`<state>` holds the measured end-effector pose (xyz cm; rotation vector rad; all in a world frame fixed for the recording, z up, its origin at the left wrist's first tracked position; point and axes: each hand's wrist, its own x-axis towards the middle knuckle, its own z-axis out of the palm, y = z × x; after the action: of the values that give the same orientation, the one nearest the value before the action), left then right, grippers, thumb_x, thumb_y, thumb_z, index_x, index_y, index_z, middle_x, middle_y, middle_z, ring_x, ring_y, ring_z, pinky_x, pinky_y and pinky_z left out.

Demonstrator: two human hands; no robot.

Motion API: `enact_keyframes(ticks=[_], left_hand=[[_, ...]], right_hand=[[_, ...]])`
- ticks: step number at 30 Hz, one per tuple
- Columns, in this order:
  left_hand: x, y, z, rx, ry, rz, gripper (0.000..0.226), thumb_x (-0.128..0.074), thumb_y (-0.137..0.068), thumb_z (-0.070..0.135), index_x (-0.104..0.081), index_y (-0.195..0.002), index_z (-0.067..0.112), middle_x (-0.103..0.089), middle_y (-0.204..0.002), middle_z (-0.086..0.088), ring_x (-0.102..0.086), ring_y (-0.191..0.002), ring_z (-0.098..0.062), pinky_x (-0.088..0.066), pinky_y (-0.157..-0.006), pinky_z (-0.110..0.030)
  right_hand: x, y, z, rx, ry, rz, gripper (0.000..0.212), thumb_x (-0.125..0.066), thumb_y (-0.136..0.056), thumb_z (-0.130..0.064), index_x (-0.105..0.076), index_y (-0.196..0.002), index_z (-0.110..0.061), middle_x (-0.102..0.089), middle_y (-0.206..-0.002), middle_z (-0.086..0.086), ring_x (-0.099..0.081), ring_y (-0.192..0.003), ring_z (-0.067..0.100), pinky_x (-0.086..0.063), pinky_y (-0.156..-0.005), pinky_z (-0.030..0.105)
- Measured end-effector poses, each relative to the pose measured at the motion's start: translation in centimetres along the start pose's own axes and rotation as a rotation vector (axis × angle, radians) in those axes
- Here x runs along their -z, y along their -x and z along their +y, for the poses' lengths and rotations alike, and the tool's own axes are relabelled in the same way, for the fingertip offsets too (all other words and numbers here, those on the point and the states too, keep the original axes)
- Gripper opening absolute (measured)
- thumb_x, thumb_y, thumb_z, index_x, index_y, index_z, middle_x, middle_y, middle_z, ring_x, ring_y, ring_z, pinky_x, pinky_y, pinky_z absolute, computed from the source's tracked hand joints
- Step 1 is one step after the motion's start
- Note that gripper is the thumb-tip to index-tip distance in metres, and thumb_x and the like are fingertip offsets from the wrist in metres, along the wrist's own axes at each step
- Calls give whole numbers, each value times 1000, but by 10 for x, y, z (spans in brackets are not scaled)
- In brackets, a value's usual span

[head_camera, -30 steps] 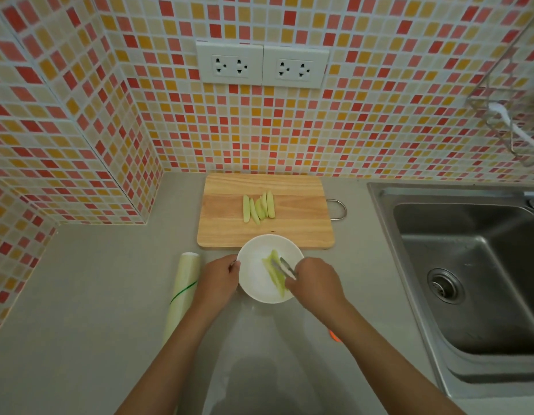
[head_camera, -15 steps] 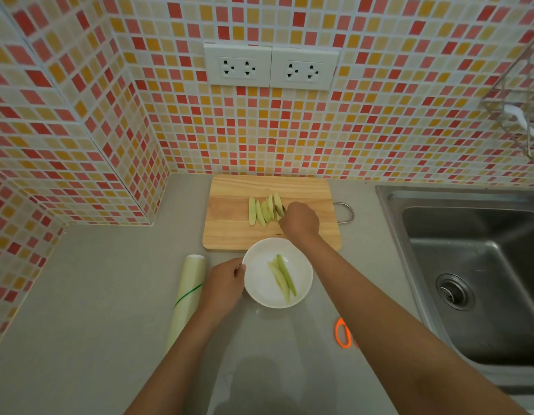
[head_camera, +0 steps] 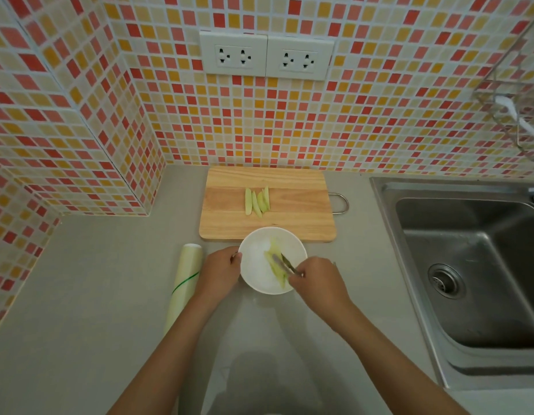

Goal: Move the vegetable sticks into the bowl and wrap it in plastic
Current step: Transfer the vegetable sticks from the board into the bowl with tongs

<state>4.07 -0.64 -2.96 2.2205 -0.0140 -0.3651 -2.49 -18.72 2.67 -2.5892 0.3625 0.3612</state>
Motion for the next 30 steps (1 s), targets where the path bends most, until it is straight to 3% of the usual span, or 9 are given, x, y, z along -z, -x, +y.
enact_keyframes(ticks=[3,5,8,13,17,20,25,28,30], left_hand=[[1,1,2,4,2,-9,29,-42,-96,16,-71,-98,12,-66,-71,-2,-62,-68,-25,-54,-76,-40],[1,1,2,4,0,-9,30,-42,-96,16,-71,-99,12,-67,-73,-5,-63,-70,-28,-54,-76,-41],[1,1,3,7,2,-1,30,-42,-96,15,-71,-101,12,-67,-73,-5,-62,-70,-28,-53,-76,-41],[1,0,3,5,-8,-2,30,-41,-95,15,-71,-101,11,-69,-76,-10,-64,-71,-32,-53,-77,-43],[2,1,2,-3,-6,-3,29,-41,-95,15,-69,-93,8,-67,-72,-12,-62,-68,-32,-53,-73,-43],[2,1,2,-12,-20,-18,29,-40,-95,15,-67,-88,8,-63,-65,-6,-60,-66,-29,-51,-69,-42],[1,2,3,2,-26,-18,29,-39,-96,15,-66,-85,13,-57,-60,4,-56,-62,-22,-44,-64,-33],[2,1,3,1,-20,-20,28,-40,-95,14,-64,-83,8,-60,-61,-5,-58,-63,-29,-47,-64,-37],[2,1,3,-9,-10,-24,29,-40,-96,13,-65,-84,5,-64,-68,-13,-62,-69,-35,-51,-68,-42]], right_hand=[[-6,1,-3,-30,166,-43,20,-55,-86,-23,-60,-75,-7,-54,-73,10,-48,-66,24,-34,-56,27],[0,-7,-7,-22,163,9,24,-57,-85,-29,-54,-70,-11,-51,-71,6,-48,-65,23,-34,-58,26],[15,-37,-19,5,88,155,34,-59,-86,-33,-45,-61,-13,-43,-59,-3,-46,-61,22,-25,-46,25],[19,-108,-45,-27,45,176,37,-57,-86,-17,-37,-55,-17,-40,-59,-4,-49,-66,22,-21,-43,25],[7,-137,-51,-60,80,120,30,-57,-85,-12,-42,-59,-15,-54,-74,2,-59,-76,26,-31,-50,25],[2,-142,-54,-63,109,132,28,-57,-81,-8,-43,-59,-16,-66,-85,7,-53,-68,23,-35,-54,27],[-3,-141,-59,-34,212,125,16,-55,-80,0,-54,-70,-14,-69,-93,7,-64,-81,25,-37,-58,27],[-3,-140,-62,-15,196,130,19,-51,-82,4,-65,-84,-7,-69,-96,10,-65,-89,28,-39,-62,29],[1,-138,-60,-25,145,124,18,-49,-83,4,-65,-81,-4,-68,-89,10,-64,-87,30,-39,-59,27]])
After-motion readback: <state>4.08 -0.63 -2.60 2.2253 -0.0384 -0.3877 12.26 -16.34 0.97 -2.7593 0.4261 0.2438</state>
